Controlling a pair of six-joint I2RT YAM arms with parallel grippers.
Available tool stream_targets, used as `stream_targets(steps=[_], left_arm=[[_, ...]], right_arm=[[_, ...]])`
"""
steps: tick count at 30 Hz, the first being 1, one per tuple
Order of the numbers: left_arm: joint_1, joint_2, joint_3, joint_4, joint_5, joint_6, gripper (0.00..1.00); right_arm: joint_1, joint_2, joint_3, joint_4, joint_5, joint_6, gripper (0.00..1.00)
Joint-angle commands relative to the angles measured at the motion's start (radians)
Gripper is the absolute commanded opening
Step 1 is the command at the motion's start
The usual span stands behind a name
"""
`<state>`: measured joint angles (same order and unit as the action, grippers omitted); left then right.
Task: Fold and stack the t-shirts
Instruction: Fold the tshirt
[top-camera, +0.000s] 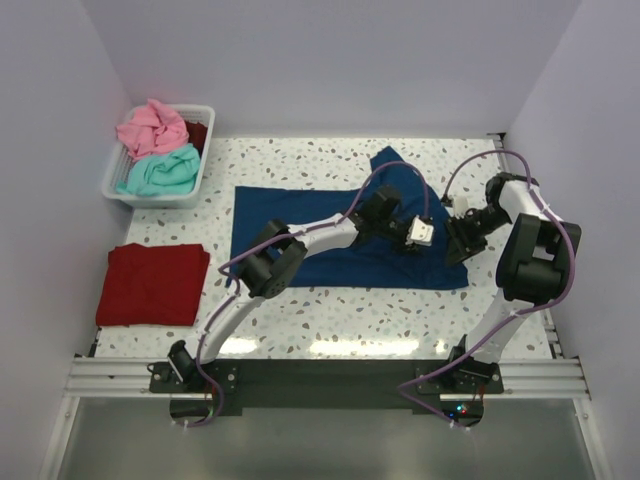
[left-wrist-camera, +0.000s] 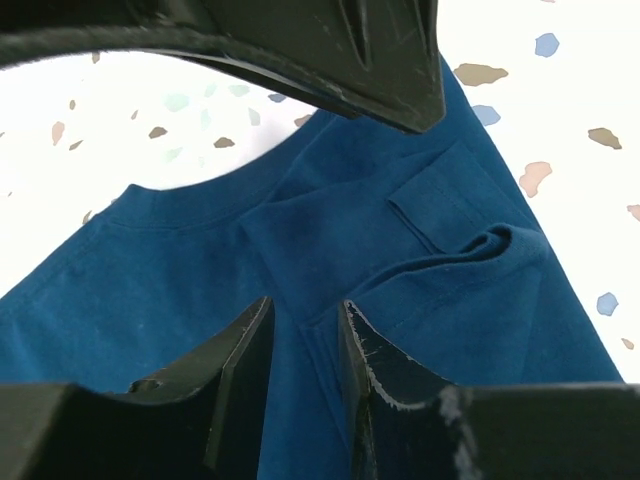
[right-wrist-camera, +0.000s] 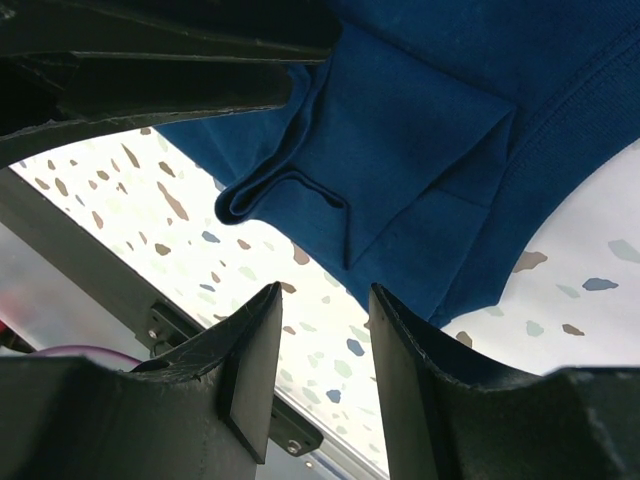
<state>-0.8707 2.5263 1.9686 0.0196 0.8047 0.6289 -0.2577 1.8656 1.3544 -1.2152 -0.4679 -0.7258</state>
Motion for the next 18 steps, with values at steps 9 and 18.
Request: stream_targets(steps=[9, 18], left_arm=[[0.01, 0.015, 0.073, -0.11, -0.03, -0.106, 0.36], [0.015, 0.043, 0.124, -0.149, -0.058, -0.141, 0.27]], right_arm=[[-0.002, 0.006, 0.034, -0.023, -0.028, -0.024, 0.44], [-0.002, 0.015, 0.049, -0.032, -0.034, -0.026, 0.44]])
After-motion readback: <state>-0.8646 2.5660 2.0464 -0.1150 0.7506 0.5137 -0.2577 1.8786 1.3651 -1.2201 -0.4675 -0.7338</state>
